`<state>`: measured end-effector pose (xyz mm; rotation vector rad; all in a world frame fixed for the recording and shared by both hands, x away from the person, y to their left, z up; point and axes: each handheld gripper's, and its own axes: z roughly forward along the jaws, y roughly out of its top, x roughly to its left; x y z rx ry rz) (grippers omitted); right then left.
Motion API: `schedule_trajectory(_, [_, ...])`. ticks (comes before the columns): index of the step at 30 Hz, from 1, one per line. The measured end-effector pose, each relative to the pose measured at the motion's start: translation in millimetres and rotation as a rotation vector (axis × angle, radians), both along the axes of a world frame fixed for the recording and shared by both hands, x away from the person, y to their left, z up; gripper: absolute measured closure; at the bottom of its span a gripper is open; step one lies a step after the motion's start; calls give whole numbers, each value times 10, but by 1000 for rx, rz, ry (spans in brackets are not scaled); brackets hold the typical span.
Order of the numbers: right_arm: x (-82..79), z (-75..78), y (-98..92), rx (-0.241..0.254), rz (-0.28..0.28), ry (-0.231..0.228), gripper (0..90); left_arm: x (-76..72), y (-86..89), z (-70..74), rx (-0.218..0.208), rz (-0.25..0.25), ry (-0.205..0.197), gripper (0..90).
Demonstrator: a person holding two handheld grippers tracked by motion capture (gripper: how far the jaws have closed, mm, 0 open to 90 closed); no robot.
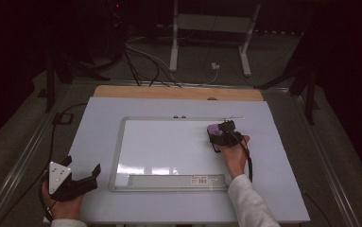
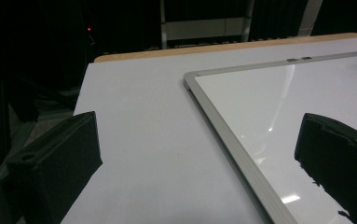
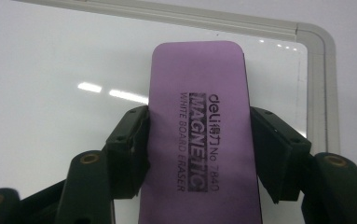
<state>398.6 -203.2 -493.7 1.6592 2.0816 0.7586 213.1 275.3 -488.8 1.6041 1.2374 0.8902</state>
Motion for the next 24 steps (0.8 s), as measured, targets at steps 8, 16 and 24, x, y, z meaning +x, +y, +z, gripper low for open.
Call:
schedule_trajectory(8, [8,-7,-12,6,-3,-3,411,-2,-3,2,1,-1,0,11])
schedule_trajectory(16, [-13,3,-21,15,4,-24,280,-1,1,0,0,1,-1,11])
schedule_trajectory(24, [-247,136,73,-36,101,-129,221,-5,5,2,-1,2,0,11])
